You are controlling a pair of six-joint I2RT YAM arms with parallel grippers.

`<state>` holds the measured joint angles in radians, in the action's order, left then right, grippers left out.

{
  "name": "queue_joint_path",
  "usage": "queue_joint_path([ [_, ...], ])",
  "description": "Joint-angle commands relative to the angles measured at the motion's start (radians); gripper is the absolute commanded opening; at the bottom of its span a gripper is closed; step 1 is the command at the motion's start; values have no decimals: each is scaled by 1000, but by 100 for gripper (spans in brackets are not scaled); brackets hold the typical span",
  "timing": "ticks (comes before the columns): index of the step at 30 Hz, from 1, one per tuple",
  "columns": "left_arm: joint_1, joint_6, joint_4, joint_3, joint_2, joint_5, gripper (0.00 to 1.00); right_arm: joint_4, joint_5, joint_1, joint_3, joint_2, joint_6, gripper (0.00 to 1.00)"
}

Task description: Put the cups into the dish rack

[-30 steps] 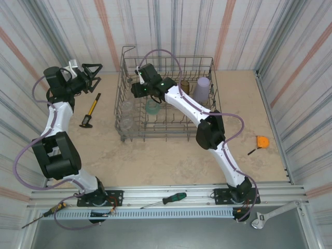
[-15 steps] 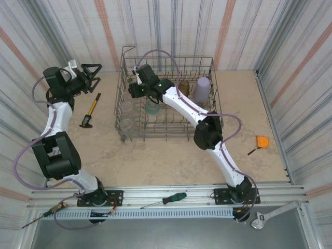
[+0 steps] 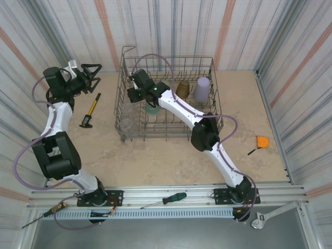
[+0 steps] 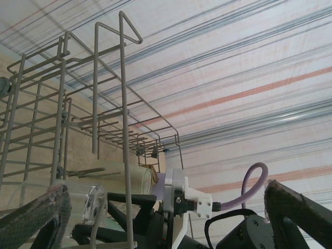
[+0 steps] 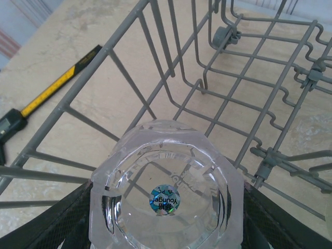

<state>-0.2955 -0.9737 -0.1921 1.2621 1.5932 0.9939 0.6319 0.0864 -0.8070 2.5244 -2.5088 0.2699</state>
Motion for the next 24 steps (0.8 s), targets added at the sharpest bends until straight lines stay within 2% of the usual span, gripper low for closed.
queue_joint_path([
  [1,-7,-5,-36,-18,-25,13,99,68,53,-10,80,-45,-55,18],
  [7,-7,-4,-36,-18,-23,13,99,55,32,-20,99,-58,-58,48],
  [21,-8,-5,-35,-18,-21,13,98,-56,-103,-15,99,-52,40,83],
  [24,-8,-5,-36,-18,-22,13,99,-66,-117,-8,99,-47,68,86],
])
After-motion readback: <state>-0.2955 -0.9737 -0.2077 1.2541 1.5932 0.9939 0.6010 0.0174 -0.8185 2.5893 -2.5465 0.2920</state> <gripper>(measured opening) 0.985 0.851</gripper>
